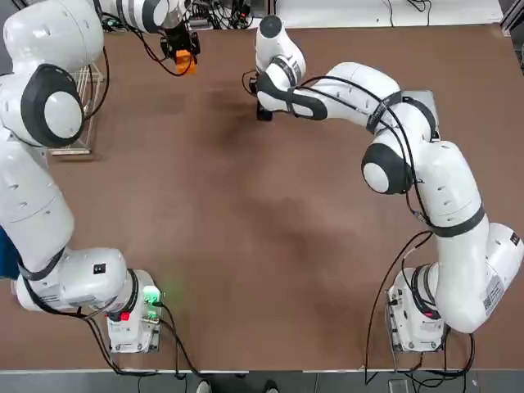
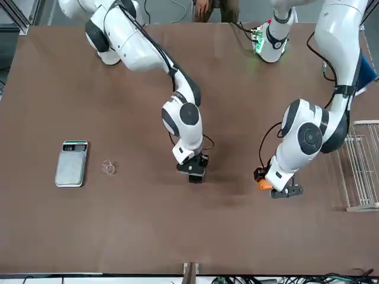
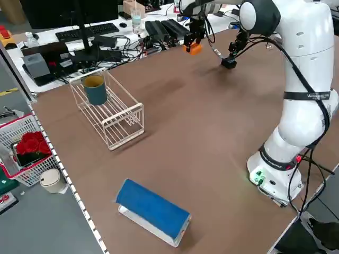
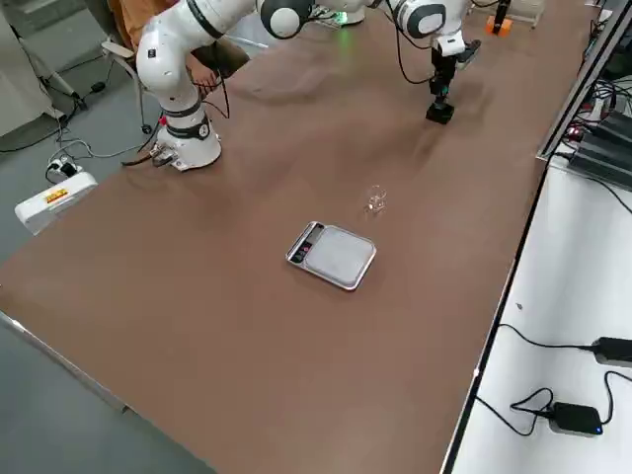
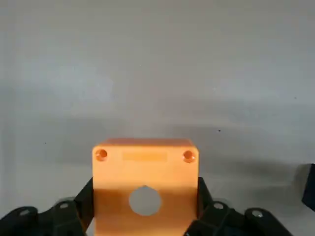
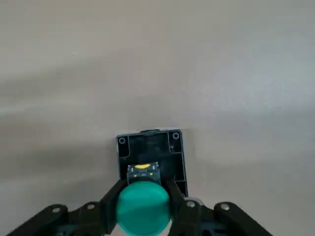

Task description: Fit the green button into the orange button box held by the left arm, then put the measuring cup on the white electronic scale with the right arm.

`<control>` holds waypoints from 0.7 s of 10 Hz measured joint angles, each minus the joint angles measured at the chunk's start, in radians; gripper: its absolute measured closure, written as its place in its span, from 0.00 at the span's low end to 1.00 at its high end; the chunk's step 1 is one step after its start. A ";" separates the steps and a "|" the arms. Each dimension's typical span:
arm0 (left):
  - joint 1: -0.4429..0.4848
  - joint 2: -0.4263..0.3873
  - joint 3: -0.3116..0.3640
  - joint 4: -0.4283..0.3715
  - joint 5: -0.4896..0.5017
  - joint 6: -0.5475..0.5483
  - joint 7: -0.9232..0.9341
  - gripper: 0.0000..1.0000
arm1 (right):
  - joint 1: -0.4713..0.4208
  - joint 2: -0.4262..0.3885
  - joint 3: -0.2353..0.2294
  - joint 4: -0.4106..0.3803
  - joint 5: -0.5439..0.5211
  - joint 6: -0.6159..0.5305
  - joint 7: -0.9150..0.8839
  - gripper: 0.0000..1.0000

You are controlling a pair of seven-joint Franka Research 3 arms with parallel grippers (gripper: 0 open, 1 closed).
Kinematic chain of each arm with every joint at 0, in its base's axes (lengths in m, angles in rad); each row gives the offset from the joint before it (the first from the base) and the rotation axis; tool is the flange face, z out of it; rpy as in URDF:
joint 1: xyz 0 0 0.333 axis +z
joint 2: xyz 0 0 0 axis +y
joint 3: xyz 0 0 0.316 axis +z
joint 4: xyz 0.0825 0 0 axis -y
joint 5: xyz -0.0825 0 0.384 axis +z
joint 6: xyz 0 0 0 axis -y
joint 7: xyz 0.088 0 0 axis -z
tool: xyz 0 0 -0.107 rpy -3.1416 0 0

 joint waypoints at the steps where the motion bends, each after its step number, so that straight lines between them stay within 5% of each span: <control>1: 0.004 0.000 -0.003 0.000 0.000 -0.001 0.000 0.21 | 0.000 0.000 -0.001 0.000 -0.001 0.003 0.008 0.61; 7: 0.018 0.000 -0.004 0.000 -0.001 -0.002 0.000 0.21 | 0.002 0.003 -0.004 0.000 -0.017 0.011 0.026 0.61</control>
